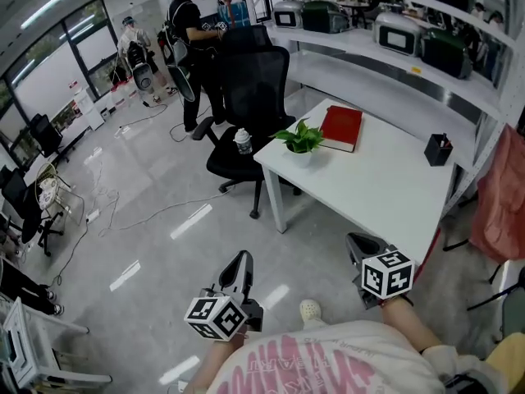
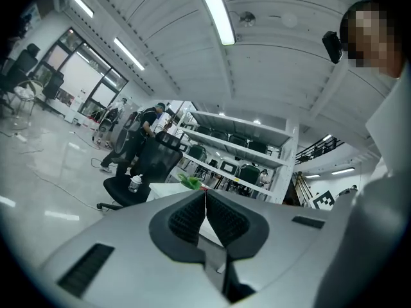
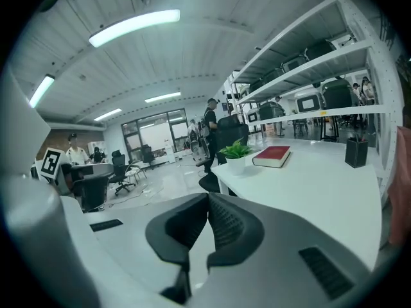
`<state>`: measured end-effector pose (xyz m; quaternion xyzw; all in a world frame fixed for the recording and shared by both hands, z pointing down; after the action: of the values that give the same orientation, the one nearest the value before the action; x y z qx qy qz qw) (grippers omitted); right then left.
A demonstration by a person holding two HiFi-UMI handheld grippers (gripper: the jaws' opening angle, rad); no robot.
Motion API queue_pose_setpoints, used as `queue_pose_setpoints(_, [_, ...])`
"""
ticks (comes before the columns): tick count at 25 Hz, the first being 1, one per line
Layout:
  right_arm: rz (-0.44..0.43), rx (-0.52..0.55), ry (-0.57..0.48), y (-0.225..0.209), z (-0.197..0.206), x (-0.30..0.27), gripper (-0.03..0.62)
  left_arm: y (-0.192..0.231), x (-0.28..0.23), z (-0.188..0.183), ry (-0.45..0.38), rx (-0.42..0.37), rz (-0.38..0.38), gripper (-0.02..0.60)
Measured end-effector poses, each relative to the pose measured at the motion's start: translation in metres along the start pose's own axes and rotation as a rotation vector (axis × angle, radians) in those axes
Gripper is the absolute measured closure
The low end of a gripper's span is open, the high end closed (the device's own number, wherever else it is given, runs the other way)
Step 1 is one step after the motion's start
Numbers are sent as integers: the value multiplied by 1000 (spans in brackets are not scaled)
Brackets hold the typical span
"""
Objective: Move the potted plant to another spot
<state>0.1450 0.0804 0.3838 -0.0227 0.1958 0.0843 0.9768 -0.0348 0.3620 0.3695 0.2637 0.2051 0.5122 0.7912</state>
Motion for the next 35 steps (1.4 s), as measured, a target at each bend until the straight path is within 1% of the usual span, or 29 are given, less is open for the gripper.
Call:
queue_pose_setpoints(7, [-31,30,-46,-64,-54,-75,580,14,-83,-38,-62,30,-15,557])
queue_pose_setpoints(12, [-53,47,-66,-97,-76,-125,580,29,-134,-52,-79,36,-26,557])
queue_pose_setpoints(14, [-56,48,-89,-108,-83,-142,580,36,-152,-58,-87,36,-32,557])
queue_pose_setpoints(17, [-64,25,-156,-123,-91,-164,582,47,-174,-64,-97,39,-44,557])
queue_pose_setpoints(20, [-90,-22,-184,-137,-93,-187,580,59,-192,-63,-99,47,-63,557])
queue_pose_setpoints(22, [-107,-33,-182,-143,-91,-203,580,68,-202,-61,-93,62,-73,557])
queue_pose_setpoints(26, [-101,-51,-161,-158,-87,-232,580,84,-220,-51,-60,104,-87,557])
queue_pose_setpoints(31, [-93,-117,-117,-168,-74,-260,580,101,-240,-46,9,80,-113,557])
queue_pose_setpoints(35, [-109,-120,-68,-175,-60,-286,580,114,-257,-39,48,73,-119,557])
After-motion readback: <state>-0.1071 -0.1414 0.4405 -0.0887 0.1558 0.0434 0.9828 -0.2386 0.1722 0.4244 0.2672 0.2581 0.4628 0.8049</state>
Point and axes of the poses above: the fingertips, and each gripper's own axes: x backward along the fingers, y to its left, z out of its underside, the point moved 10 cm from there along x, backward along the fingers, and after that the axes turned 13 degrees about x, right-handed, at the moved point
